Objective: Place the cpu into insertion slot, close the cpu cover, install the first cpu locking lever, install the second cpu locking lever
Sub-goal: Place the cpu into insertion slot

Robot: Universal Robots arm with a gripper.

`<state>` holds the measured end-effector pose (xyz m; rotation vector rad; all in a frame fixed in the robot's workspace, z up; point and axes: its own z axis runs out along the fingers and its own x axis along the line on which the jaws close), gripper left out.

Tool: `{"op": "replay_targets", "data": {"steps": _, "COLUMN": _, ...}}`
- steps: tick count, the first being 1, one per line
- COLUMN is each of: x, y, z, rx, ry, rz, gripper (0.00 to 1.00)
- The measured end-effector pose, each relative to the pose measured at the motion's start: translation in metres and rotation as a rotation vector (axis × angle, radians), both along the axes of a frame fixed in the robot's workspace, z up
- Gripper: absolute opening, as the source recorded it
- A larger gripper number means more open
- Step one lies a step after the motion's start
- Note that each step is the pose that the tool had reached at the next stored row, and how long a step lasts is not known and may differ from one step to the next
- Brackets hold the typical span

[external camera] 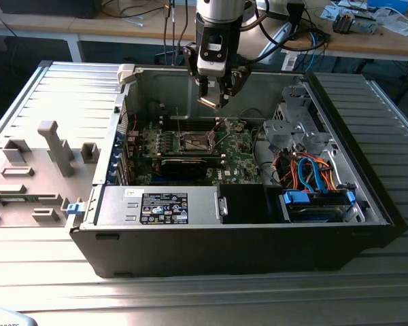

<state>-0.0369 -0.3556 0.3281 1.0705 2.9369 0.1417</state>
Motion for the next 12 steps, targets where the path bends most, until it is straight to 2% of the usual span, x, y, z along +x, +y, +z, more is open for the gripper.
{"op": "replay_targets", "data": {"steps": 12, "x": 0.0000, "y": 0.0000, "z": 0.0000, "rx": 0.0000, "ry": 0.0000, "rz": -0.011, "gripper": 0.54}}
